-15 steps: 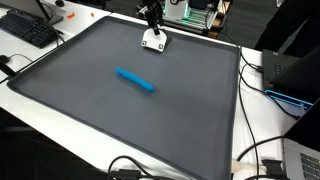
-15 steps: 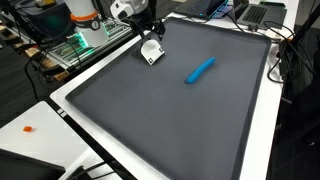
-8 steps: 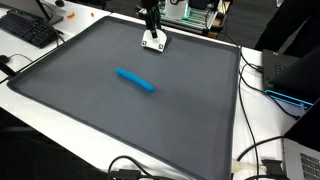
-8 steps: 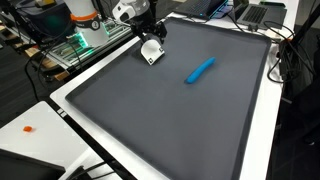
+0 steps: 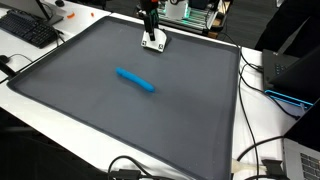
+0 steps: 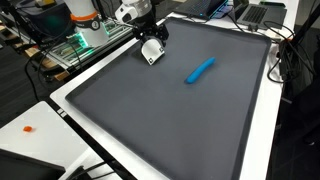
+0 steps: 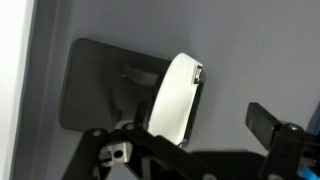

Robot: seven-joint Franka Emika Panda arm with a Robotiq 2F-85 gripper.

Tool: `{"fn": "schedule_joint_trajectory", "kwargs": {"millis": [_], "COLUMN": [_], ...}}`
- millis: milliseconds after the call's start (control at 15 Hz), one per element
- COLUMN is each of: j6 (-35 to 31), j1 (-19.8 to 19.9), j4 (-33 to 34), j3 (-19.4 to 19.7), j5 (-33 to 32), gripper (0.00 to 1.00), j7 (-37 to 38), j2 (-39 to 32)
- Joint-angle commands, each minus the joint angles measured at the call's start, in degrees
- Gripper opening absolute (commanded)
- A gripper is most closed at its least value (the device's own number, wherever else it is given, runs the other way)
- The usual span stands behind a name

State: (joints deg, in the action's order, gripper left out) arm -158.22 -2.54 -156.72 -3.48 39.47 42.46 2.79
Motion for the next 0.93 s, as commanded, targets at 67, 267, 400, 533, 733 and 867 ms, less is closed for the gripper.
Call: {"fn": "schedule_joint_trajectory", "kwargs": {"millis": [67, 267, 400, 533, 733, 867], "j6": [-5.3, -7.3, -8.2, -9.4, -10.4, -10.8], "j1": [-1.0, -1.3, -1.5, -1.6, -1.9, -2.1], "j4": [-0.7, -0.6, -0.5, -0.6, -0.6, -0.6], "j3": [-0.8, -1.2, -1.4, -1.6, -1.6, -1.7], "j5": [1.0, 1.3, 1.3, 0.8, 0.1, -0.1], "gripper": [1.00, 1.00, 1.00, 1.00, 0.97, 0.82], "j7": [0.3, 1.0, 1.4, 2.9, 5.2, 6.5], "j2": [-1.3, -2.2, -2.5, -2.8, -3.2, -3.5]}}
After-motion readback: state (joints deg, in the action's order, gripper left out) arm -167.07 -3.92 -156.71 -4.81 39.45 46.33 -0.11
